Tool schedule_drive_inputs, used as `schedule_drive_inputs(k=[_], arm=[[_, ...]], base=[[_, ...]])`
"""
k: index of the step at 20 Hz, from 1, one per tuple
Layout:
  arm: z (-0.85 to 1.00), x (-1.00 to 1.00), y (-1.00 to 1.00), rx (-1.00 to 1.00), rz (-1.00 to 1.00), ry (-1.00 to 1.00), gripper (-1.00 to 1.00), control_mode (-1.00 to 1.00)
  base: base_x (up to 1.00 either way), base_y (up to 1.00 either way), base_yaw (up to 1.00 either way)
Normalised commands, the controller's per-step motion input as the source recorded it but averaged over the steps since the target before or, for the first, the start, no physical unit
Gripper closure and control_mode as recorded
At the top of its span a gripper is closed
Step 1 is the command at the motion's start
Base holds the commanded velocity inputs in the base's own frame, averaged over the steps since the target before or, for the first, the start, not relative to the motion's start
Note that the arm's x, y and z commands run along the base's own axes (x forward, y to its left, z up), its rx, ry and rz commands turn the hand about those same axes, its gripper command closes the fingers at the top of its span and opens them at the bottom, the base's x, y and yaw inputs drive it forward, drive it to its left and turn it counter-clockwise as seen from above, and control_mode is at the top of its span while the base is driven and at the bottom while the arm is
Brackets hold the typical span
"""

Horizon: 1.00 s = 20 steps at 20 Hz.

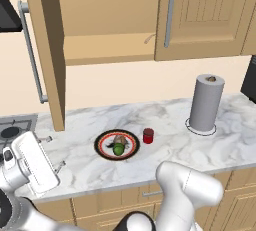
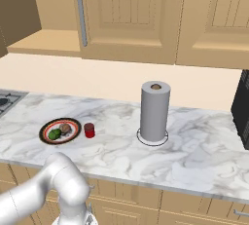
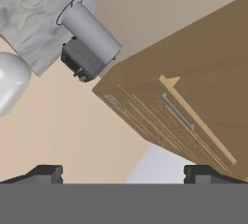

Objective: Pick the avocado and bread from the counter and place them on the plate. Then pick the jam from the cabinet and place it next to the plate. Lastly close the cabinet door.

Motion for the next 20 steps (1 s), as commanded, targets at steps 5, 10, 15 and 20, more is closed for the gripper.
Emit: schedule_drive_inputs(k=[5, 10, 15, 20], arm=[[-0.02, 0.03, 0.20, -0.02, 0.00, 0.00, -1.00, -1.00], [0.00, 0.13, 0.19, -0.02, 0.00, 0.00, -1.00, -1.00], [0.00, 0.16, 0.18, -0.01, 0.00, 0.00, -1.00, -1.00], [-0.03, 0.21, 0.17, -0.02, 0.00, 0.00, -1.00, -1.00]], base=[[0.00, 0.00, 0.00], [0.00, 0.00, 0.00], [0.00, 0.00, 0.00], [0.00, 0.00, 0.00]])
